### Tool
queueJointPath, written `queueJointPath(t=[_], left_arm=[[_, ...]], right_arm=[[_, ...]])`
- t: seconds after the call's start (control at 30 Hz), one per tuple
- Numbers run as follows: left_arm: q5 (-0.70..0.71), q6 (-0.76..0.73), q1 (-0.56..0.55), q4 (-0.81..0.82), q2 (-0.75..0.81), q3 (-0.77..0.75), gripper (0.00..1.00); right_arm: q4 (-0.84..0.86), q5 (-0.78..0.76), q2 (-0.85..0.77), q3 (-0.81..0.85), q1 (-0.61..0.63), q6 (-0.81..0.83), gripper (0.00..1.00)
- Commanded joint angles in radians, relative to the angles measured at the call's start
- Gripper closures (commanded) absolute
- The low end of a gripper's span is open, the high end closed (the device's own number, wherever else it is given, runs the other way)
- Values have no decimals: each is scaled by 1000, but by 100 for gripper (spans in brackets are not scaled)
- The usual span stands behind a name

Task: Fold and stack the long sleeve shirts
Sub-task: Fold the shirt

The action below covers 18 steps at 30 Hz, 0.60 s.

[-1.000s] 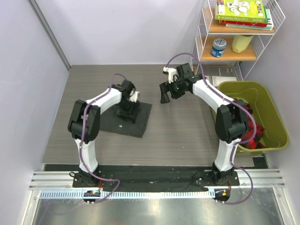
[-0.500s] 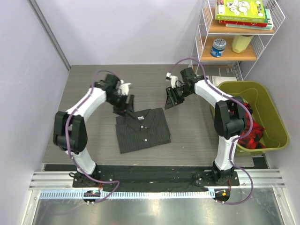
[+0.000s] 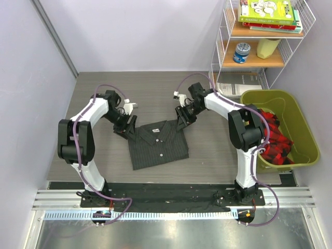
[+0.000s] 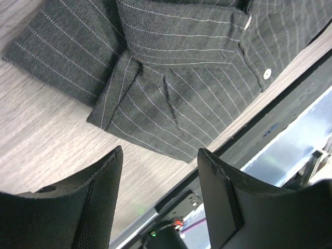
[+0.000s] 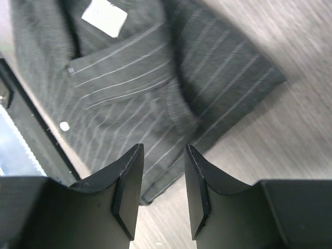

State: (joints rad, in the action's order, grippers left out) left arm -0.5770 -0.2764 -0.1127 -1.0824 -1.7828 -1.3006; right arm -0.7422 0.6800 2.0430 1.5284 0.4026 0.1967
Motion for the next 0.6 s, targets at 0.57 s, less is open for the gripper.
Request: queueJointPath(t=[0.57], left_arm=[[-4,-66,11,56,-79,20,41]], right_arm=[[6,23,51,72,13,-8,70]])
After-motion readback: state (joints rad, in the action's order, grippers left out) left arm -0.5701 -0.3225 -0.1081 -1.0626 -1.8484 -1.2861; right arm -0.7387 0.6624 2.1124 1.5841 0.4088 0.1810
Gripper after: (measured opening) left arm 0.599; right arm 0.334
